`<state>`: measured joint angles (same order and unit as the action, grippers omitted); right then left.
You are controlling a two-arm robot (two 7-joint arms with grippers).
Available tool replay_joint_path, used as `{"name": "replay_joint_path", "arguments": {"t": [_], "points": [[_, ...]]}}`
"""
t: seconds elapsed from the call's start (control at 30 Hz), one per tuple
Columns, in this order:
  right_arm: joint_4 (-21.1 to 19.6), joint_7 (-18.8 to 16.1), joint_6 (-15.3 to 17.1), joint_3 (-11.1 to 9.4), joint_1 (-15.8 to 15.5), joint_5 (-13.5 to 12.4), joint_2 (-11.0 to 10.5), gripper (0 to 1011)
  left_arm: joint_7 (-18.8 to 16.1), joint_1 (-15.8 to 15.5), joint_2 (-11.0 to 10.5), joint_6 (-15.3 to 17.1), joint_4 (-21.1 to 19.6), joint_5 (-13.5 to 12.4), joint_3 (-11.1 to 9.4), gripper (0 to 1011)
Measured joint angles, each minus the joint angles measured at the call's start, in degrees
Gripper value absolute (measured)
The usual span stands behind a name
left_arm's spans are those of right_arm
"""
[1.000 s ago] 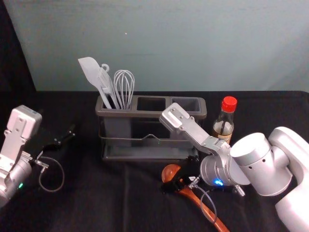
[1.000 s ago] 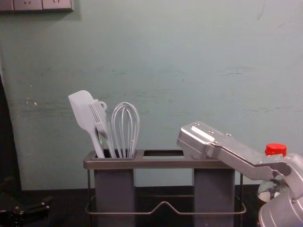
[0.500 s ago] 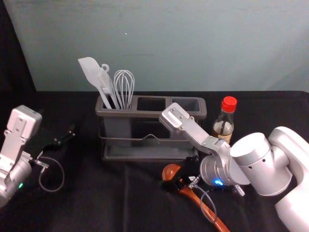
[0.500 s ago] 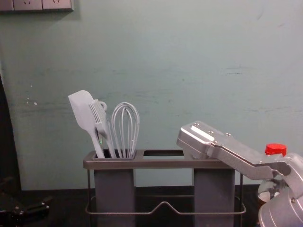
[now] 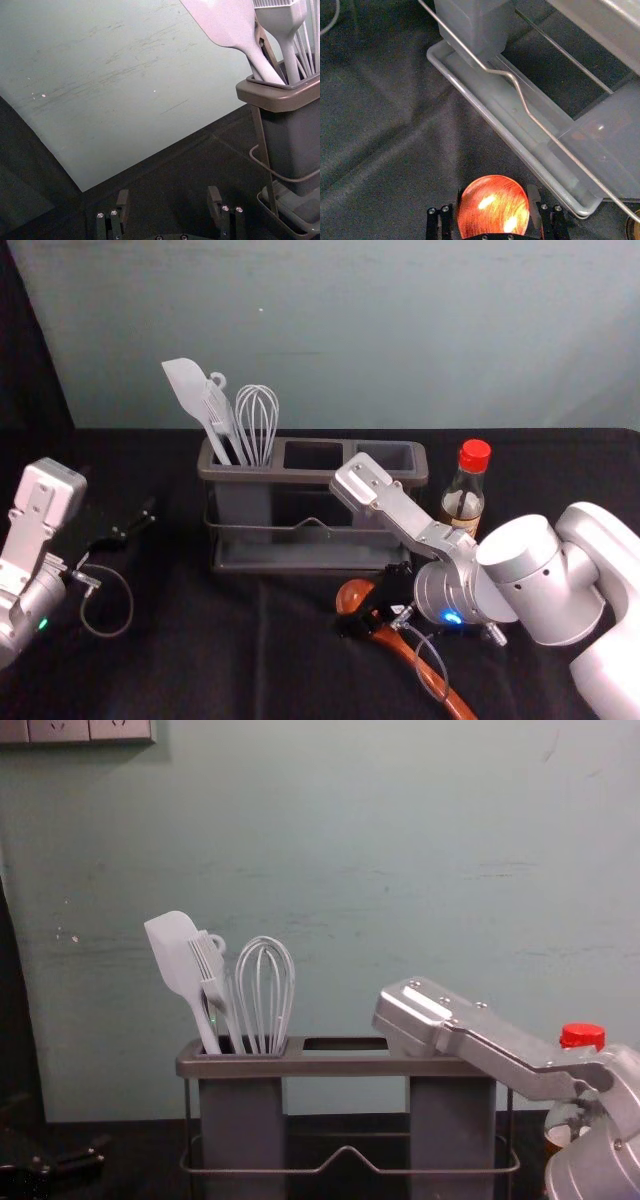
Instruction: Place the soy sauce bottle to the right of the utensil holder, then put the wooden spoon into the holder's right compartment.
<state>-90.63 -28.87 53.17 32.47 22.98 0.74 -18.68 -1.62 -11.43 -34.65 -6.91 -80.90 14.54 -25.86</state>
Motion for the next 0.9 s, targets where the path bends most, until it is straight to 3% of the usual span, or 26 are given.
{"name": "replay_joint_path", "arguments": {"t": [0.13, 0.33, 0.53, 0.57, 0.67, 0.9], "points": [[-1.2, 0.4, 0.5, 0.2, -0.4, 1.0, 0.0, 834, 0.0, 0.0, 0.0, 0.0, 0.0, 0.0, 0.0, 1011], [-6.5, 1.0, -0.5, -2.2, -2.7, 1.5, -0.6, 834, 0.0, 0.0, 0.0, 0.0, 0.0, 0.0, 0.0, 1011], [-16.9, 2.7, -4.2, -6.2, -7.4, 1.8, -1.8, 834, 0.0, 0.0, 0.0, 0.0, 0.0, 0.0, 0.0, 1011], [-16.9, 2.7, -4.2, -6.2, -7.4, 1.8, -1.8, 834, 0.0, 0.0, 0.0, 0.0, 0.0, 0.0, 0.0, 1012], [-23.7, 3.5, -7.9, -8.5, -10.0, 2.2, -2.9, 834, 0.0, 0.0, 0.0, 0.0, 0.0, 0.0, 0.0, 1011], [-32.2, 2.9, -10.3, -12.2, -11.0, 2.3, -4.4, 834, 0.0, 0.0, 0.0, 0.0, 0.0, 0.0, 0.0, 1011]]}}
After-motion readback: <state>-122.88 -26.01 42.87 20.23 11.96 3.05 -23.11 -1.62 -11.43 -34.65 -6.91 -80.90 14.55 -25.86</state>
